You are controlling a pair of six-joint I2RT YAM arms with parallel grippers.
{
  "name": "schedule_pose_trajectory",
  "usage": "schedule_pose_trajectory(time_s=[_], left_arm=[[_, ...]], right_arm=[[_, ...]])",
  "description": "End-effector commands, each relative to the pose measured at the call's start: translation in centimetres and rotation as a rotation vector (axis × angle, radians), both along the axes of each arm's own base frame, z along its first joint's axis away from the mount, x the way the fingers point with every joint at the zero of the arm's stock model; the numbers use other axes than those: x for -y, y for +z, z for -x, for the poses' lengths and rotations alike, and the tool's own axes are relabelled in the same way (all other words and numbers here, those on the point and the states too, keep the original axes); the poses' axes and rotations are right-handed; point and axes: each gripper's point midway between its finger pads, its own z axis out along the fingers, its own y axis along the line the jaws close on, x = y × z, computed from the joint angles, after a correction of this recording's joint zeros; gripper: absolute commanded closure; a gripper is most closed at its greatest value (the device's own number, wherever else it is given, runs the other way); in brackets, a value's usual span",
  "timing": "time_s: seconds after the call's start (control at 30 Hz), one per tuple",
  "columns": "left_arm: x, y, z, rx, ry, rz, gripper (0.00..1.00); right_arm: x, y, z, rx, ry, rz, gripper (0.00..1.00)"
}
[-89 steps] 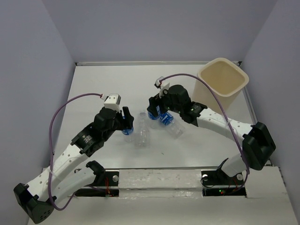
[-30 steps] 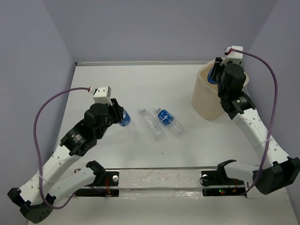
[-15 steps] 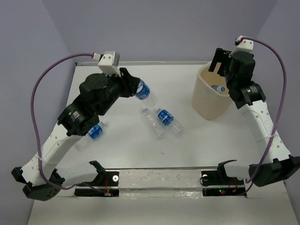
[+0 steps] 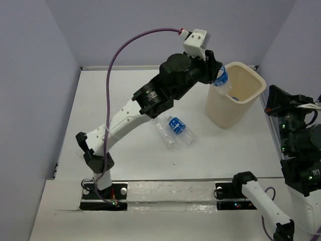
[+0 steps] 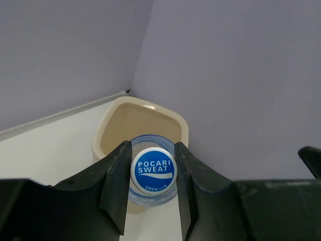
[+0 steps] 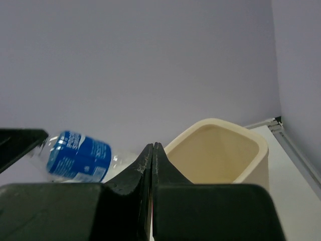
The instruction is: Put the plastic bottles in the bin
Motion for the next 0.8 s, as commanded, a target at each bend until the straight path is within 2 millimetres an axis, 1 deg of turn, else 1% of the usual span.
schedule_pose_trajectory(time_s=[0.0,0.03,0.07,0.1,0.13,0.17,0.2,0.23,0.27,0.3,0.33,0.37,0.43,0.47,0.5,0.57,0.6,0.63,0.67,0.73,0.77], left_arm=[[0.9,5.4,-1.2,0.131,0.036,0.157,1.0],[1.3,5.6,-1.5,0.14,0.043,0.17,1.0],[1.9,5.3,-2.2,0.145,0.057,0.178,1.0],[2.1,6.1,-2.5,0.174,0.07,0.212,1.0],[2.3,6.2,-3.0,0.186,0.092,0.221,1.0],[2.7,6.1,-3.3,0.2,0.095,0.229,1.0],[3.6,5.4,-4.1,0.205,0.108,0.223,1.0],[3.9,5.7,-4.4,0.238,0.116,0.232,1.0],[4.5,5.5,-4.6,0.247,0.112,0.233,1.0],[5.8,4.9,-5.1,0.262,0.102,0.235,1.0],[6.5,4.4,-5.4,0.277,0.097,0.222,1.0],[8.0,3.1,-6.0,0.284,0.083,0.205,1.0],[9.4,1.9,-6.4,0.303,0.067,0.192,1.0],[10.8,0.1,-6.7,0.304,0.04,0.159,0.84],[11.4,-0.8,-6.9,0.305,0.028,0.141,0.71],[12.3,-2.6,-7.2,0.291,0.019,0.1,0.39],[12.3,-3.6,-7.6,0.279,0.031,0.077,0.08],[12.2,-3.8,-7.6,0.275,0.038,0.069,0.01],[11.8,-3.8,-7.7,0.271,0.054,0.067,0.01],[10.6,-2.7,-7.4,0.273,0.074,0.079,0.01],[9.3,-1.2,-7.1,0.278,0.095,0.098,0.01]], right_arm=[[-0.6,-2.9,-0.3,-0.042,0.031,-0.014,1.0],[-0.5,-3.0,0.1,-0.039,0.033,-0.013,1.0],[-0.7,-2.9,0.7,-0.024,0.052,-0.011,1.0],[-0.9,-3.5,0.7,-0.032,0.061,-0.006,1.0],[-1.2,-3.6,0.8,-0.031,0.076,-0.004,1.0],[-1.2,-3.9,0.9,-0.033,0.077,-0.007,1.0],[-1.2,-3.9,1.2,-0.025,0.086,-0.007,1.0],[-1.4,-4.3,1.2,-0.031,0.091,-0.006,1.0],[-1.4,-4.3,1.3,-0.026,0.094,-0.008,1.0],[-1.6,-4.6,1.4,-0.028,0.108,-0.005,1.0],[-1.7,-4.7,1.4,-0.031,0.114,-0.005,1.0],[-1.9,-4.9,1.4,-0.034,0.124,0.0,1.0],[-1.9,-5.2,1.2,-0.041,0.121,0.008,1.0],[-1.8,-5.4,1.1,-0.045,0.116,0.009,1.0],[-1.7,-5.5,1.2,-0.045,0.11,0.016,1.0],[-1.6,-5.5,1.2,-0.045,0.103,0.019,1.0],[-1.6,-5.6,1.2,-0.045,0.101,0.018,1.0],[-1.6,-5.5,1.3,-0.041,0.103,0.018,1.0],[-1.8,-5.4,1.4,-0.04,0.116,0.02,1.0],[-2.2,-5.4,1.3,-0.042,0.138,0.021,1.0],[-2.7,-5.5,1.2,-0.048,0.164,0.026,1.0]])
